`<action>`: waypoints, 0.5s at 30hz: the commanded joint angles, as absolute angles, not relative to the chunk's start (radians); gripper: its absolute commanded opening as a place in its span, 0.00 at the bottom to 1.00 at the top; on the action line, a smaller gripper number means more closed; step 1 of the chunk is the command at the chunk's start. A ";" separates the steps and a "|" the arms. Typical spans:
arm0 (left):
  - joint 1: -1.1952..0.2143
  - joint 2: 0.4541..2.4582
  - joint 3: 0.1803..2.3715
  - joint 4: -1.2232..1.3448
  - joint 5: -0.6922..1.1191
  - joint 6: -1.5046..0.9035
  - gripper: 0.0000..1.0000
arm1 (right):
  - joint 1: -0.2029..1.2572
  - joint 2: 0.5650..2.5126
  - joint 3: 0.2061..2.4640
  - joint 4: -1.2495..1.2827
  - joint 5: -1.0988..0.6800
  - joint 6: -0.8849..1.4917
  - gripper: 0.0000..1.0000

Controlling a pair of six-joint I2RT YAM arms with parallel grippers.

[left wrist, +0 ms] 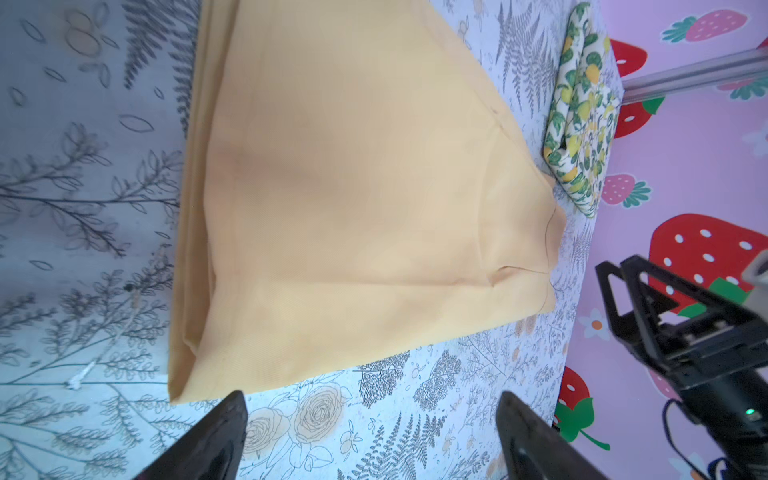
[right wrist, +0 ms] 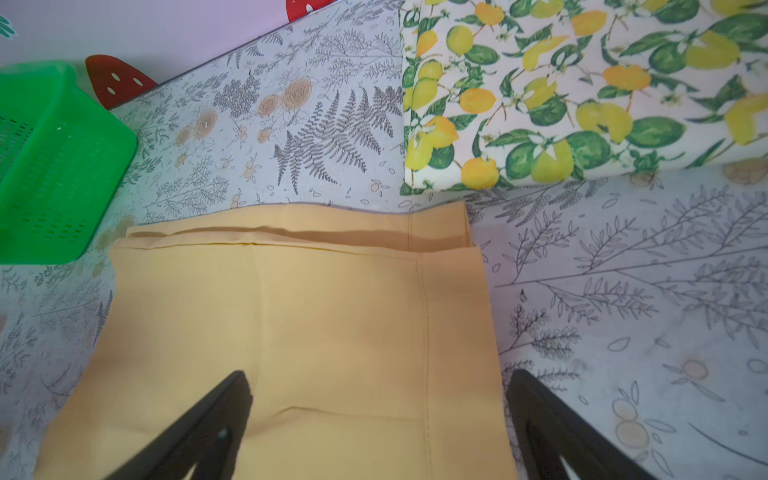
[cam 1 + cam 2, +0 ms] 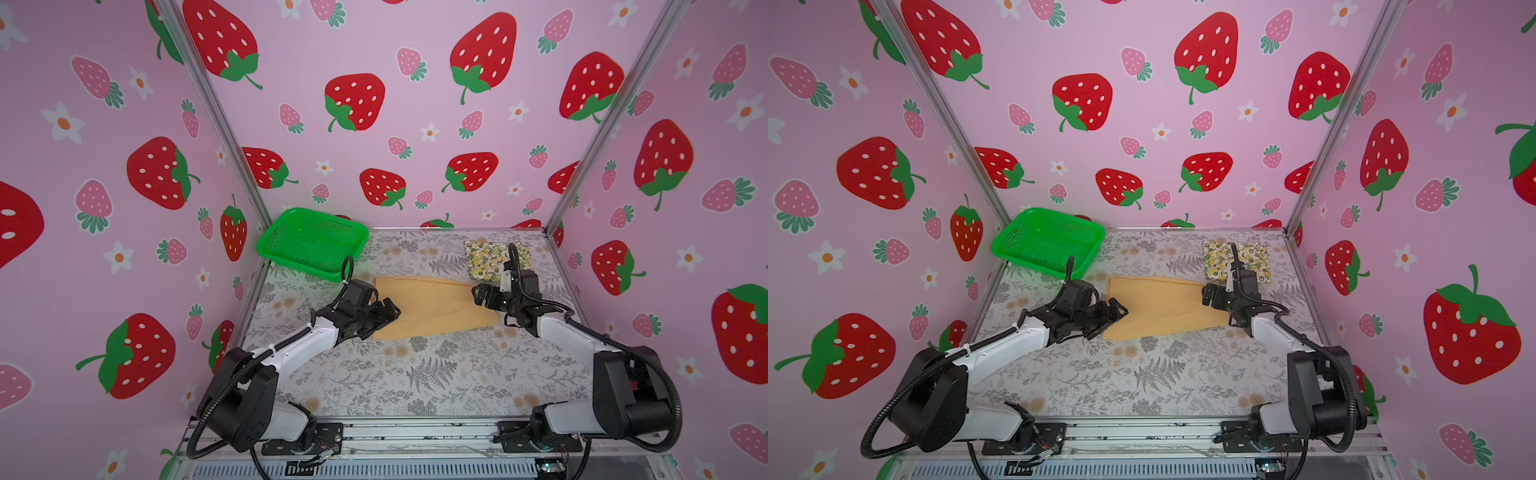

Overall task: Fold and stack skirts
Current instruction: Rotate the skirt at the center of the table, then move the skirt to the center of the table.

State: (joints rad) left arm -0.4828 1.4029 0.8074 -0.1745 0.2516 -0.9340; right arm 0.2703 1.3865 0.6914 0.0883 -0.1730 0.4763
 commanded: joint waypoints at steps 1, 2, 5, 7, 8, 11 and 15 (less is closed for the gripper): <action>-0.458 1.458 0.905 -0.237 0.230 -0.884 0.95 | 0.298 1.371 0.647 0.093 -0.222 0.498 1.00; -0.454 1.486 0.936 -0.237 0.240 -0.874 0.95 | 0.309 1.368 0.637 0.093 -0.220 0.500 1.00; -0.449 1.579 1.013 -0.212 0.271 -0.865 0.95 | 0.331 1.364 0.600 0.119 -0.221 0.513 1.00; -0.449 1.640 1.061 -0.208 0.299 -0.869 0.94 | 0.337 1.366 0.578 0.145 -0.230 0.523 1.00; -0.449 1.669 1.080 -0.202 0.311 -0.871 0.94 | 0.340 1.371 0.566 0.159 -0.233 0.525 1.00; -0.449 1.727 1.106 -0.156 0.334 -0.890 0.93 | 0.341 1.415 0.556 0.182 -0.239 0.526 1.00; -0.451 1.789 1.146 -0.142 0.350 -0.901 0.93 | 0.341 1.481 0.547 0.223 -0.233 0.529 1.00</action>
